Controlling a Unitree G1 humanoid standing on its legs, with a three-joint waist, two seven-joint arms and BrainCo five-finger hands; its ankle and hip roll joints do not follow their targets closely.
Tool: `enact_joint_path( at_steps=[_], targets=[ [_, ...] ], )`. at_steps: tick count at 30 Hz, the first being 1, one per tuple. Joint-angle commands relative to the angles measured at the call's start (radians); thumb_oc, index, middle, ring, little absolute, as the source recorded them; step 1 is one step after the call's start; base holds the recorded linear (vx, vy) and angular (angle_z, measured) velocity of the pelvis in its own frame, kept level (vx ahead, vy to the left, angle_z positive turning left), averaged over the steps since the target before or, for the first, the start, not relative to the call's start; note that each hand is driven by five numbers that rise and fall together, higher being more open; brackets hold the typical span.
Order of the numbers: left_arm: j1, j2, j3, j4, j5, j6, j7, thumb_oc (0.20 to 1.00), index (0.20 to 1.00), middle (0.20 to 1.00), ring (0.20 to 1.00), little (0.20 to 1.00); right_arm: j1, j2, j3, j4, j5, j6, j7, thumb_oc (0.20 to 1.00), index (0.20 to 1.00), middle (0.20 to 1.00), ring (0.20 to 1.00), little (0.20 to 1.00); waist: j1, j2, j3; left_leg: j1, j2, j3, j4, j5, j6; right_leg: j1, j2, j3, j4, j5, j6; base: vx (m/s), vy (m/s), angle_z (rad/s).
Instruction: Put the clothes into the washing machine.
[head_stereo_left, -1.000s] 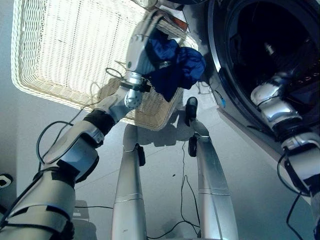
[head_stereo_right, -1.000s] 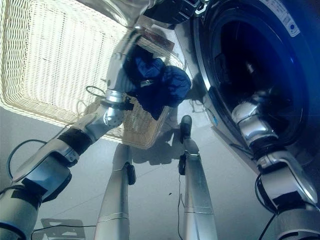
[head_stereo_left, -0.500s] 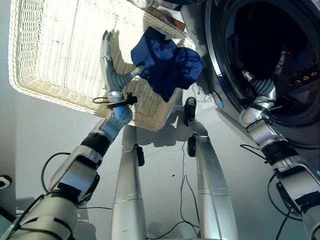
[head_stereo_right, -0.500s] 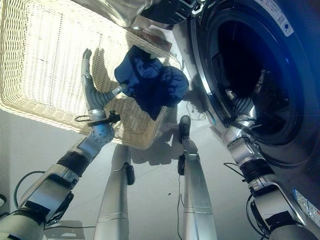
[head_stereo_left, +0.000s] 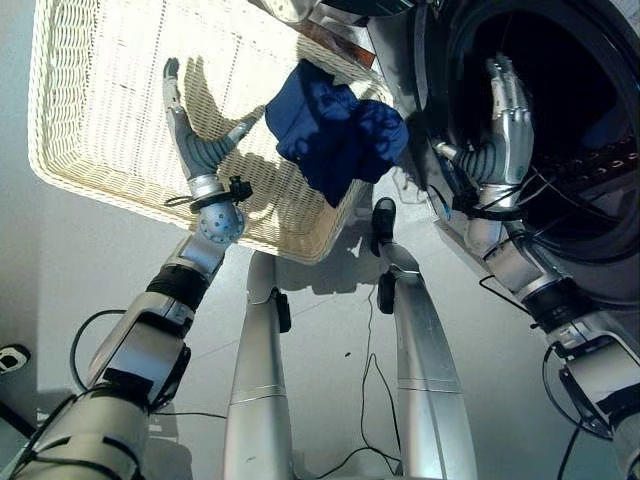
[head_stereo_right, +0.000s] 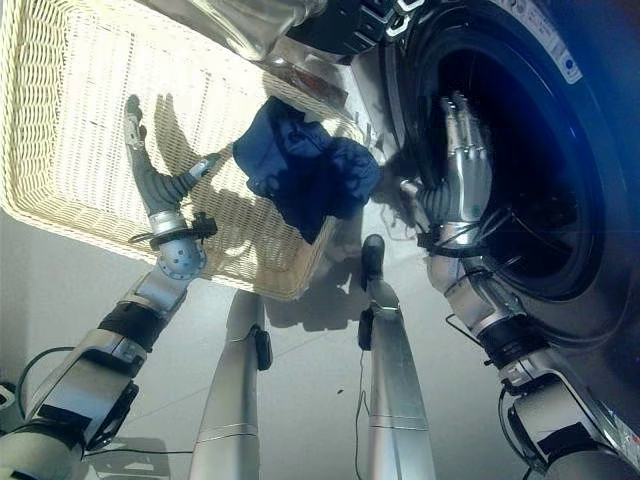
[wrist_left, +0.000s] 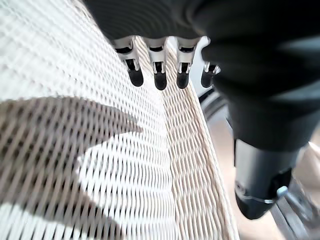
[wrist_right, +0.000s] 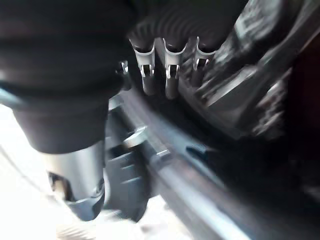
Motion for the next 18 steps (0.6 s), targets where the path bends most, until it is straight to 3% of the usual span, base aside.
enact_joint_path(
  at_steps=[1,4,10,14,18],
  targets=[
    [-0.003,-0.018,0.046,-0.021,0.000,-0.027,0.026,1.000,1.000,1.000,1.000,1.000,0.011,-0.015,0.036,-0.106,-0.046,-0.096,0.069,1.000,1.000,1.000,1.000,1.000,0.007,-0.009,-0.019,0.025,-0.087,0.066,0.142,-0.165,0.051,0.124,0.086,-0.062,-0.267,0.172,0.065,-0.01,0.003,0.05],
    [-0.003,-0.013,0.055,-0.012,0.002,-0.007,0.036,1.000,1.000,1.000,1.000,1.000,-0.011,-0.018,0.071,-0.138,-0.040,-0.130,0.151,1.000,1.000,1.000,1.000,1.000,0.013,-0.007,-0.019,0.027,-0.087,0.066,0.142,-0.161,0.048,0.128,0.084,-0.065,-0.267,0.170,0.063,-0.02,0.007,0.05],
    [-0.005,-0.003,0.063,0.009,-0.041,0.007,0.021,1.000,1.000,1.000,1.000,1.000,-0.075,-0.035,0.158,-0.181,-0.027,-0.137,0.292,1.000,1.000,1.000,1.000,1.000,0.028,0.000,-0.019,0.032,-0.087,0.062,0.142,-0.152,0.044,0.138,0.077,-0.075,-0.262,0.161,0.057,0.00,0.003,0.01],
    [-0.020,-0.008,0.062,0.031,-0.082,0.016,0.012,1.000,1.000,1.000,1.000,1.000,-0.146,-0.028,0.226,-0.202,-0.006,-0.112,0.375,1.000,1.000,1.000,1.000,1.000,0.040,0.002,-0.019,0.035,-0.090,0.058,0.142,-0.146,0.042,0.143,0.077,-0.081,-0.260,0.159,0.053,0.00,0.000,0.00],
    [-0.038,-0.009,0.064,0.066,-0.125,0.022,-0.002,1.000,1.000,1.000,1.000,1.000,-0.201,-0.014,0.284,-0.172,0.021,-0.018,0.455,1.000,1.000,1.000,1.000,1.000,0.050,0.000,-0.019,0.038,-0.091,0.056,0.142,-0.140,0.037,0.150,0.075,-0.088,-0.260,0.157,0.051,0.00,0.000,0.00]
  ],
)
